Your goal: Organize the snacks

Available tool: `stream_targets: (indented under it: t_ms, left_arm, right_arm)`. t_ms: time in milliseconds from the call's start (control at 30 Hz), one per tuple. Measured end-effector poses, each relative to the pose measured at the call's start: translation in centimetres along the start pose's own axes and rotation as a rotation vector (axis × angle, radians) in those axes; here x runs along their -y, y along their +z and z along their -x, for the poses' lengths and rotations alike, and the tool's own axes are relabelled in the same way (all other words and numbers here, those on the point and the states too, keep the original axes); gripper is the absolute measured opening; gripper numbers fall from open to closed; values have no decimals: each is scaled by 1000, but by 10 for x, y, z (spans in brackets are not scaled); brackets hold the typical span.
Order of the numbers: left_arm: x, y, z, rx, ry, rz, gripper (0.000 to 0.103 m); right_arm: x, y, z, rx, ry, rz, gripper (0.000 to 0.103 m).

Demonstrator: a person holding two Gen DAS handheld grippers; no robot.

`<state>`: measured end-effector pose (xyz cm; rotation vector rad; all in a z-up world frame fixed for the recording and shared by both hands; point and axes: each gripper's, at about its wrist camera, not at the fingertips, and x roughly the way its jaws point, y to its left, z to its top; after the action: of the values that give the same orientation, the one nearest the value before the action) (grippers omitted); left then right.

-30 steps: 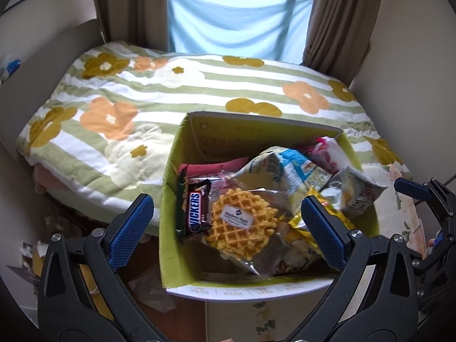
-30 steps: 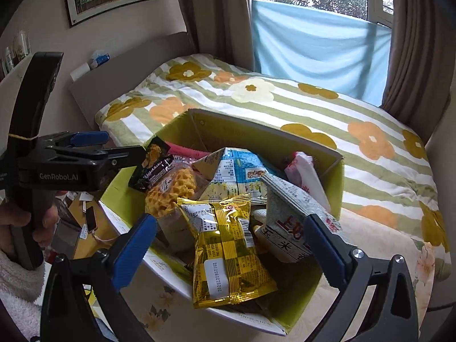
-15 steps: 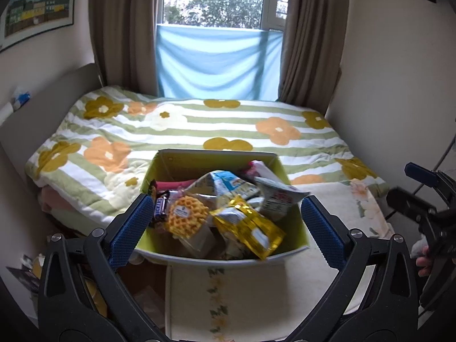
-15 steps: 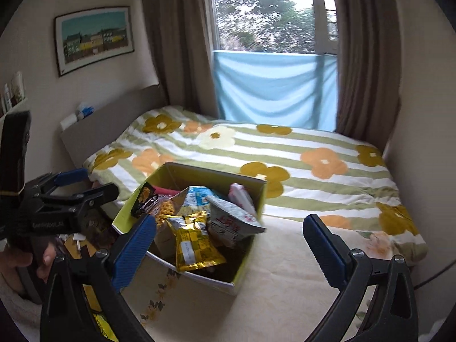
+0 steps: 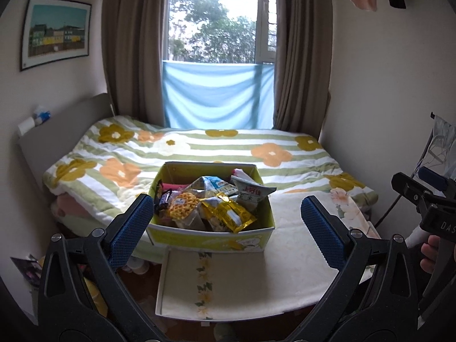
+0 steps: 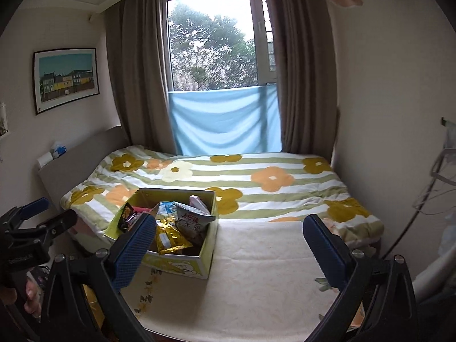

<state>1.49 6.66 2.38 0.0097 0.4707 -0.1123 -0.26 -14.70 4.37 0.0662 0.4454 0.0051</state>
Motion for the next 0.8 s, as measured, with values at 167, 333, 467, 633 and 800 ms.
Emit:
stream_targets:
  t_ms: [167, 333, 467, 633, 800]
  left_arm:
    - [1, -10, 13, 5, 9, 0, 103]
    - [4, -13, 20, 10, 2, 2, 103]
    - [7, -13, 20, 13, 1, -3, 103]
    - [7, -9, 14, 14, 4, -6, 103]
    - [10, -8, 9, 13, 5, -9, 103]
  right_arm:
    - [-3, -12, 14, 7, -30, 10, 102]
    - [-5, -15, 20, 19, -43, 9, 102]
    - [-3, -13, 19, 22, -57, 9, 102]
    - [-4, -15, 18, 24, -68, 6, 102]
    - [-3, -15, 14, 21, -70, 3, 102]
